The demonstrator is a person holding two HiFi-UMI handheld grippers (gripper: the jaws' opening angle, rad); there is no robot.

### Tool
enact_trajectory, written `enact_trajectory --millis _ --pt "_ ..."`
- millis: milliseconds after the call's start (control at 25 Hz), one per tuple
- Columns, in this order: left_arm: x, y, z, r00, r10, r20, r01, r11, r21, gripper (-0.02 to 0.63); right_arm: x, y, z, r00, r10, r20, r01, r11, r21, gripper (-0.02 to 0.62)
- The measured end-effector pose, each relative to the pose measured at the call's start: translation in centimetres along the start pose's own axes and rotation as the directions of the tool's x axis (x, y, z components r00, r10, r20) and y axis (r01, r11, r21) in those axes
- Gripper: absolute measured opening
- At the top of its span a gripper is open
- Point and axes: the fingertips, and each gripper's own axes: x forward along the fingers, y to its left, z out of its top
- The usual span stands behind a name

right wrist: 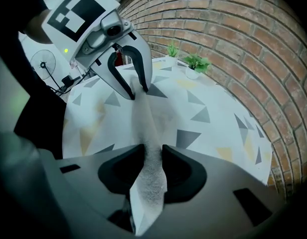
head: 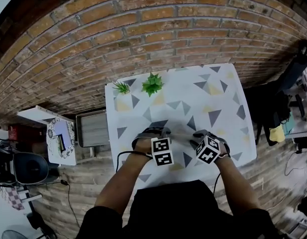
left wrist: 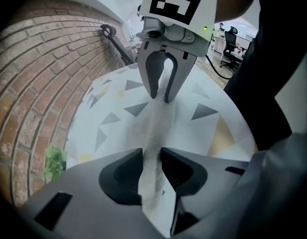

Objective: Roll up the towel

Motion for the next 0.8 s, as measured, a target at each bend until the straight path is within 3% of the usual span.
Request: enact_trajectory --millis 200,480,640,800 --pt "0.0 2.3 0.5 0.998 0.061 -0.001 -0.062 0.998 -0.019 0.129 0.5 -2.4 0.5 1.0 -0.008 0.013 0.008 1.0 -0.003 0.127" --pt "0.7 0.1 2.9 1.0 -0.002 0.0 0.002 0.997 0.081 0.129 0.9 -5.0 0.9 0.999 -0.043 0.03 0.042 0.999 0.006 0.127" --pt "2.3 1.0 2.7 0.999 0.026 -0.026 -0.024 0.998 0.056 0.13 0.0 -5.9 1.2 0.992 -0.105 0.07 0.104 0.995 0.009 0.126" --pt "2.9 2.9 2.7 0.998 0.064 -0.028 -0.064 0.998 -0.005 0.129 -1.2 -4.2 1.8 0.988 -0.057 0.145 0.059 0.998 -0.01 0.134"
